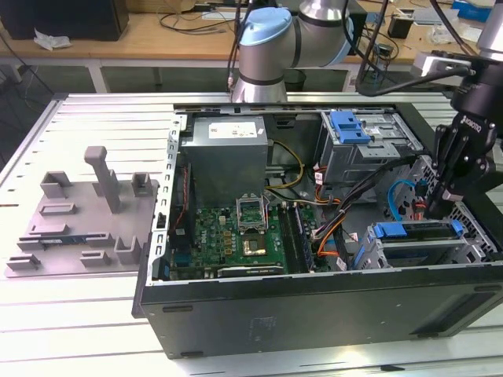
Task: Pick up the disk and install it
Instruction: 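Insert the first disk wire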
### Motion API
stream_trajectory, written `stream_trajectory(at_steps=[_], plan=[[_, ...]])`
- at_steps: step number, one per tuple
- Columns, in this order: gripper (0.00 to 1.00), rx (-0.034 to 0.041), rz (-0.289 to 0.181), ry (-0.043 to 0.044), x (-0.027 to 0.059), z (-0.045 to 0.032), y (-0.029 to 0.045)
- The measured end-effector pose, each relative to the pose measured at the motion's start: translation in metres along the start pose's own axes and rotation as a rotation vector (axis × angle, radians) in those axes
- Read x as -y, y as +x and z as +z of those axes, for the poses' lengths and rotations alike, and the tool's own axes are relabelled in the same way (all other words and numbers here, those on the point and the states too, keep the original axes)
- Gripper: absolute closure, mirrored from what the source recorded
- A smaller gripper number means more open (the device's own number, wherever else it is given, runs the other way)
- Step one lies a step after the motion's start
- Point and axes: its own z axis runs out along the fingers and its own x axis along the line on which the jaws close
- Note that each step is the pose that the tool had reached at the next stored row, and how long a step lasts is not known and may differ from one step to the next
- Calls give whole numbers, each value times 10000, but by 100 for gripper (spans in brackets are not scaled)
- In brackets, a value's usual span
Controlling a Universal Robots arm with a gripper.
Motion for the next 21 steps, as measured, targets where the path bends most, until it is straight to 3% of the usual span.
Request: stream_trajectory(at_steps=[7,11,17,21], plan=[[83,315,-205,17,4,19,66],[83,425,-351,47,-14,22,98],[83,423,-418,68,-38,16,107],[83,415,-718,149,-47,-80,137]])
